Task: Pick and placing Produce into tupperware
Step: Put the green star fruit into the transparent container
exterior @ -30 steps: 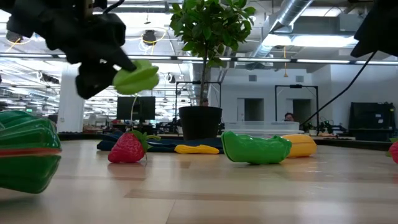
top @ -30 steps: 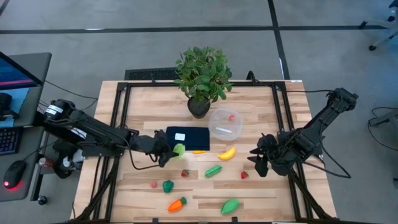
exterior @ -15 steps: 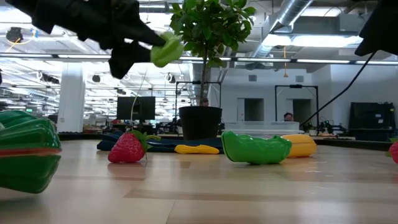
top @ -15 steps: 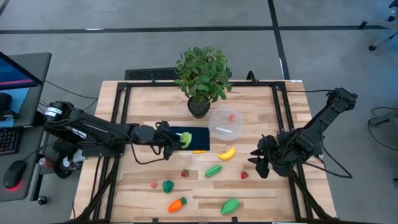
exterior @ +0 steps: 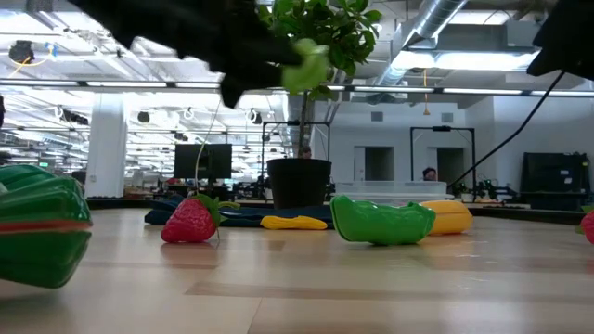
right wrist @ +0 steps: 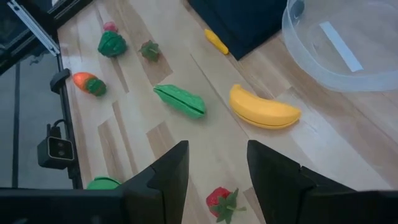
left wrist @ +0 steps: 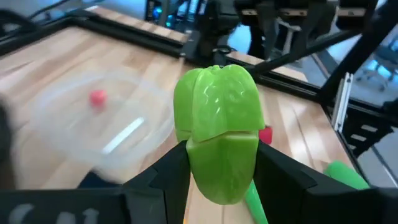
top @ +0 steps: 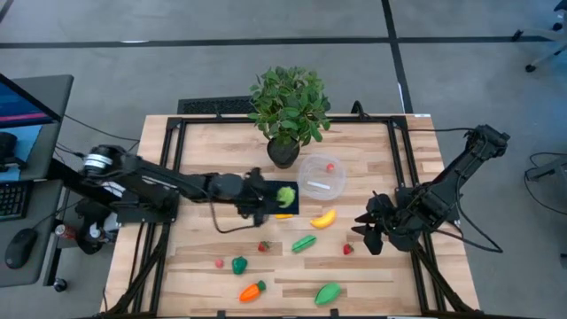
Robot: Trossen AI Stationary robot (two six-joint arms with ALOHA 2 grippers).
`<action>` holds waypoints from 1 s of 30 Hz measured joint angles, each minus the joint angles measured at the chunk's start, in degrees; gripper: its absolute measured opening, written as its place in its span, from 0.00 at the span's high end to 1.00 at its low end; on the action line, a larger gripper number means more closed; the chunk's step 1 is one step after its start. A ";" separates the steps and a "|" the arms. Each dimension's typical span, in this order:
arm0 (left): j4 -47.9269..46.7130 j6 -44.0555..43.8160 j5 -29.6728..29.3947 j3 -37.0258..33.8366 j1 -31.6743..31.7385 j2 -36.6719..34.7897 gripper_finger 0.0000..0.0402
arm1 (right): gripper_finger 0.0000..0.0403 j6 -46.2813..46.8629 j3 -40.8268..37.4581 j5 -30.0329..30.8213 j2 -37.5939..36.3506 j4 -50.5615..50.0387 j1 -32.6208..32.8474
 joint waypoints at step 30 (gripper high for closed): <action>-15.09 4.24 -3.54 38.36 8.91 34.58 0.64 | 0.62 8.98 -0.02 6.93 0.00 2.58 10.88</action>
